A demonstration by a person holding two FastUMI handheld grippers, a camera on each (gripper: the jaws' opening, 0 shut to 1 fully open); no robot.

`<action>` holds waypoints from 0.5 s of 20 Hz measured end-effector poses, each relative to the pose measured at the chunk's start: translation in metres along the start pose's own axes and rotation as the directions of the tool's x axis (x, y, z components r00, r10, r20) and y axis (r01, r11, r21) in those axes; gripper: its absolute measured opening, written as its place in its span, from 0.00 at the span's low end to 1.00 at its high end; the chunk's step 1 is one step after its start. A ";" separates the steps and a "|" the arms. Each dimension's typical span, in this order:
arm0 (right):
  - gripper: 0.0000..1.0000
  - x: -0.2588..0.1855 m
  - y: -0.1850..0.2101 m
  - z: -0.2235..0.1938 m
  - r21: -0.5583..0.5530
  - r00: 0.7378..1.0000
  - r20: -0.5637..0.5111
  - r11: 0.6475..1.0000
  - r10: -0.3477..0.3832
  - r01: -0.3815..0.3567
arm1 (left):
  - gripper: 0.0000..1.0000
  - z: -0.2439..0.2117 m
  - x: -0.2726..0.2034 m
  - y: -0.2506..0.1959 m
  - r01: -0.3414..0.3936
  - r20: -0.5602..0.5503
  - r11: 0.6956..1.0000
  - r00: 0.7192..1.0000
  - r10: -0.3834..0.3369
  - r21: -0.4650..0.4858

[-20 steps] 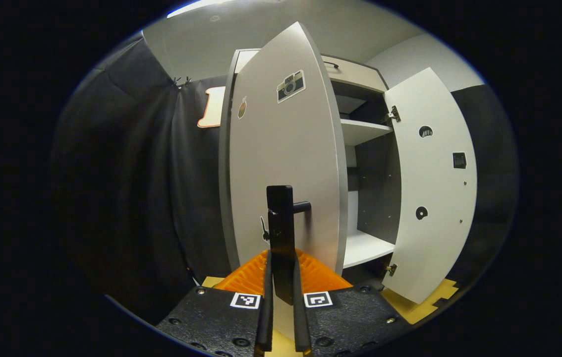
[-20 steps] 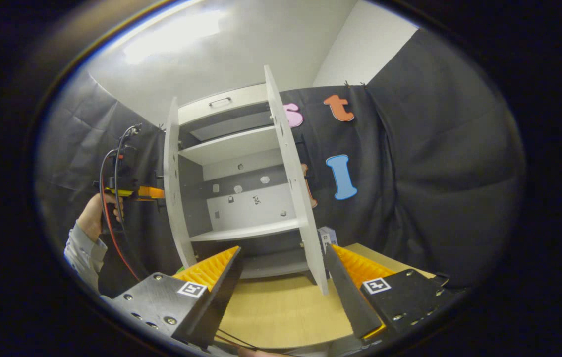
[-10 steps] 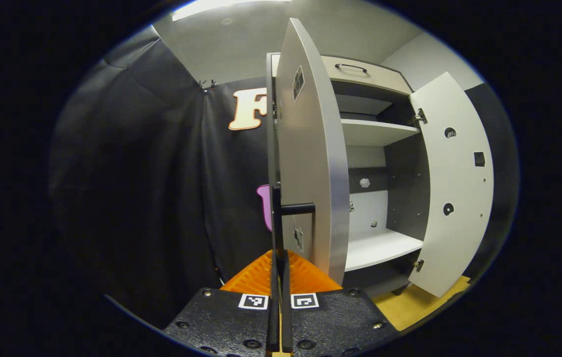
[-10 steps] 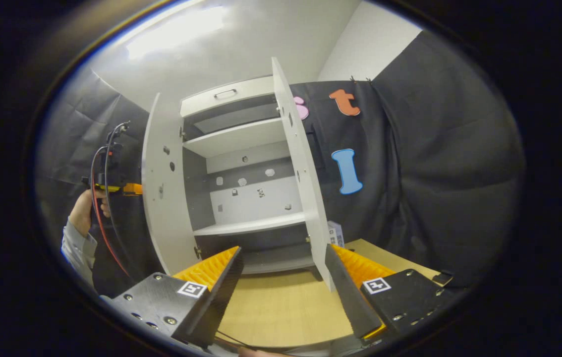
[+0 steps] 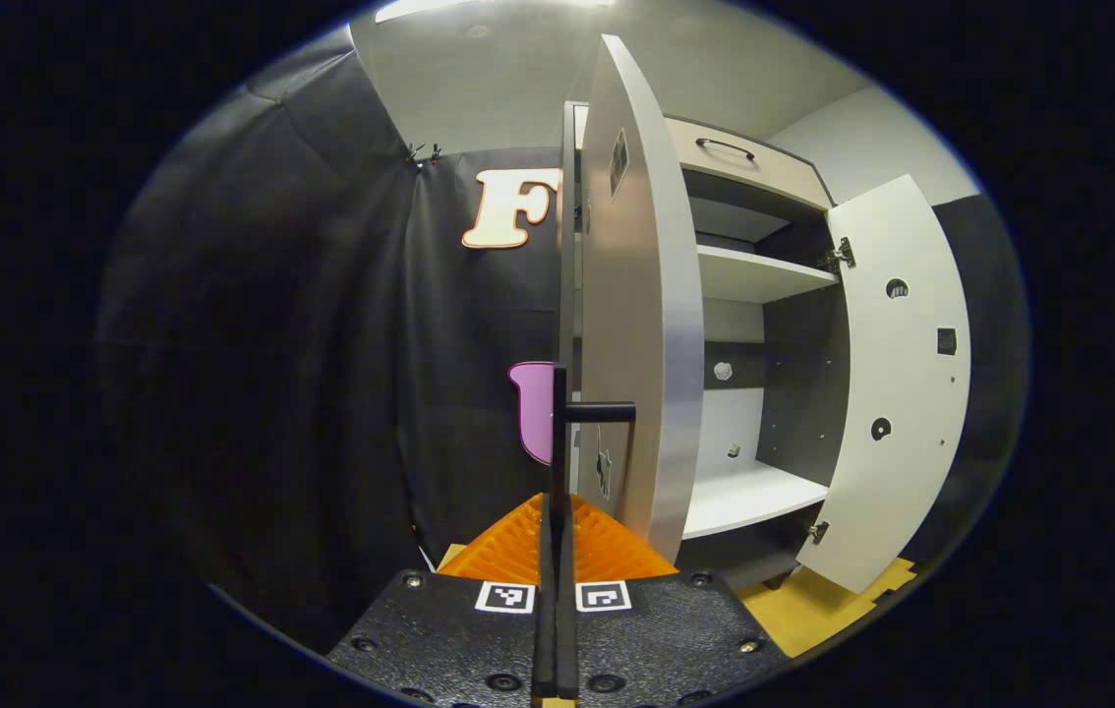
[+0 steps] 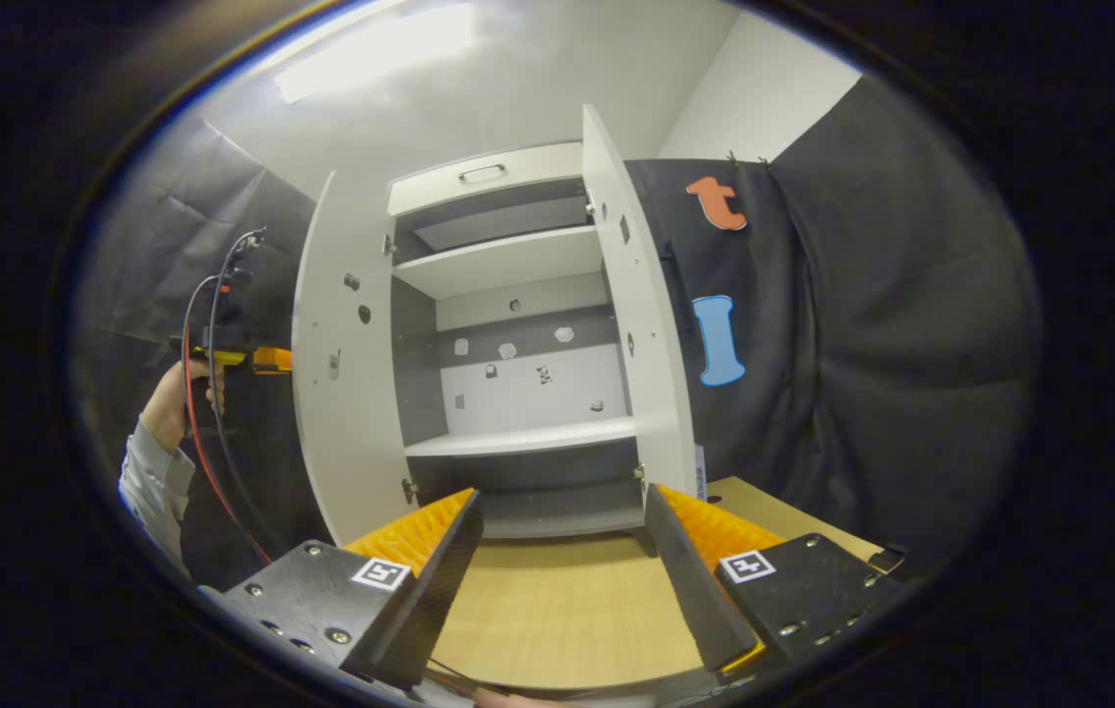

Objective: Open the right door of the double-door shoe cabinet with the right hand, and open the left door with the left hand.

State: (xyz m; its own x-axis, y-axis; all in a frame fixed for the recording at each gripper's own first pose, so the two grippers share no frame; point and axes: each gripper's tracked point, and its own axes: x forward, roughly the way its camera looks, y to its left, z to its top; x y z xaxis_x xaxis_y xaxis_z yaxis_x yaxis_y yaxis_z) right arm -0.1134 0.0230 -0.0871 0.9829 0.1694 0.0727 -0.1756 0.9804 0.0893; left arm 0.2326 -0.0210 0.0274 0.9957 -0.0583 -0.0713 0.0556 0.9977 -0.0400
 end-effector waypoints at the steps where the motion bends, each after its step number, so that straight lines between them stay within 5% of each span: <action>1: 0.98 0.001 0.002 -0.001 -0.007 1.000 -0.003 1.000 0.003 -0.003 | 0.01 0.000 -0.001 0.002 -0.004 0.001 1.000 1.000 0.004 0.005; 4: 0.98 0.003 0.003 -0.002 -0.015 1.000 -0.007 1.000 0.008 -0.008 | 0.02 -0.008 -0.005 0.000 -0.012 -0.035 1.000 0.999 0.012 -0.018; 5: 0.98 0.004 0.004 -0.001 -0.015 1.000 -0.005 1.000 0.011 -0.011 | 0.11 -0.010 -0.010 0.000 -0.028 -0.055 0.999 0.998 0.027 -0.019; 8: 0.98 0.006 0.004 0.003 -0.023 1.000 0.014 1.000 0.017 -0.016 | 0.17 -0.010 -0.012 0.016 -0.090 -0.041 0.996 0.995 0.090 0.013; 9: 0.98 0.007 0.004 0.007 -0.026 1.000 0.022 1.000 0.017 -0.017 | 0.33 -0.012 -0.013 0.017 -0.100 -0.043 0.995 0.994 0.101 0.009; 10: 0.98 0.012 0.005 0.013 -0.029 1.000 0.027 0.999 0.015 -0.014 | 0.37 -0.012 -0.015 0.017 -0.116 -0.048 0.993 0.992 0.116 0.000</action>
State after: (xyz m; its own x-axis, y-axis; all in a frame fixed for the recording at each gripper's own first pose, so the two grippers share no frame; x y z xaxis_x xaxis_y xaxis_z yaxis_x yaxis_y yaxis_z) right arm -0.1031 0.0291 -0.0733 0.9782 0.1812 0.1013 -0.1878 0.9804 0.0597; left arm 0.2172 -0.0035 0.0154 0.9908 0.0564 -0.1228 -0.0607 0.9977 -0.0315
